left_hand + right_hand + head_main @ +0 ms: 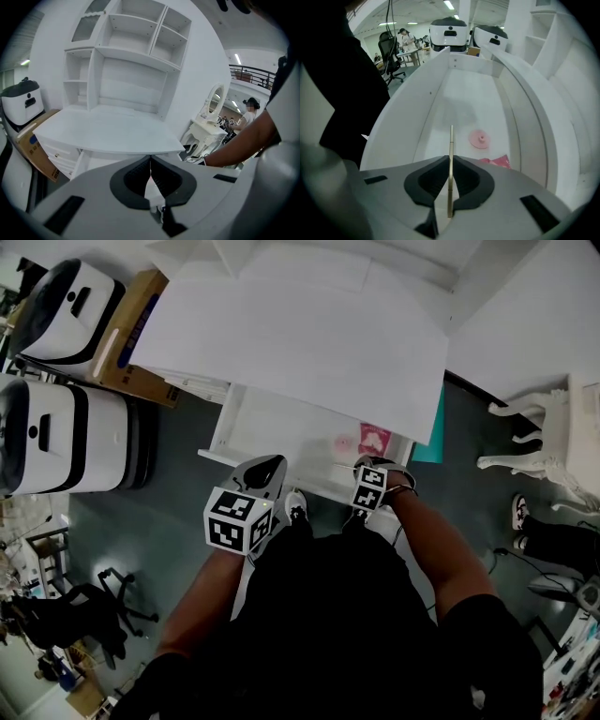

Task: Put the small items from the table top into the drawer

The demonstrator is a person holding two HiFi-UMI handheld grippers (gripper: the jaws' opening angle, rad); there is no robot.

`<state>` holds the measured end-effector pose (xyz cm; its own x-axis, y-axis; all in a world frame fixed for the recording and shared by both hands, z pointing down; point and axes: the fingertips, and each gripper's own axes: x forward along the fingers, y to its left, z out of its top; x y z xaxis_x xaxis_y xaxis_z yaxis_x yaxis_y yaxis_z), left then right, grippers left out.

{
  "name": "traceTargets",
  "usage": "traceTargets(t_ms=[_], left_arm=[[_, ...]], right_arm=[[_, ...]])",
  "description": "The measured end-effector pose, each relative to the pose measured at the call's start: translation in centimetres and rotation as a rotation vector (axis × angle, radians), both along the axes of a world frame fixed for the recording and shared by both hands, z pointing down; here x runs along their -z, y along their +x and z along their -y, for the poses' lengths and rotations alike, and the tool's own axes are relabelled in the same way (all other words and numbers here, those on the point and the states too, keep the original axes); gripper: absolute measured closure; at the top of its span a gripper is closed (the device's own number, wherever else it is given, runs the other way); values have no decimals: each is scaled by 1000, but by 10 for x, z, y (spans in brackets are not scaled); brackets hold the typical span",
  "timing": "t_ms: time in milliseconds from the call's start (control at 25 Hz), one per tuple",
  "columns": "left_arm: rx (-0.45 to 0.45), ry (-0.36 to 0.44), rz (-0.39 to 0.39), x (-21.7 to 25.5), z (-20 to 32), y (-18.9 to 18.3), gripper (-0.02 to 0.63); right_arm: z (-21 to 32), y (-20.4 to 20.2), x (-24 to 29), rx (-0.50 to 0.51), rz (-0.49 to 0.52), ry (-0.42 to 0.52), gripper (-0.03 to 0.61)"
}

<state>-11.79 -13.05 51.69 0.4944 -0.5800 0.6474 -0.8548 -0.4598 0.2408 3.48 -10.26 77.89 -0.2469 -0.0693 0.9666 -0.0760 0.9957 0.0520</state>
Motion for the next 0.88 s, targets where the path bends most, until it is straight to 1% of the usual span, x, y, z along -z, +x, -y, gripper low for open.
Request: traceTargets(t_ms=[120, 320, 520, 680, 880], left_arm=[[22, -5, 5, -1, -3, -5, 603], [60, -9, 9, 0, -7, -15, 603], [87, -23, 14, -3, -12, -26, 603], [79, -28, 14, -5, -13, -28, 603], [41, -17, -2, -3, -7, -26, 603]], right_arm=[[0, -1, -16, 41, -41, -5, 534], [2, 4, -35, 37, -83, -31, 534], [3, 4, -44, 41, -109, -31, 534], [5, 2, -46, 26, -121, -22, 532], [2, 2, -38, -37, -100, -30, 532]])
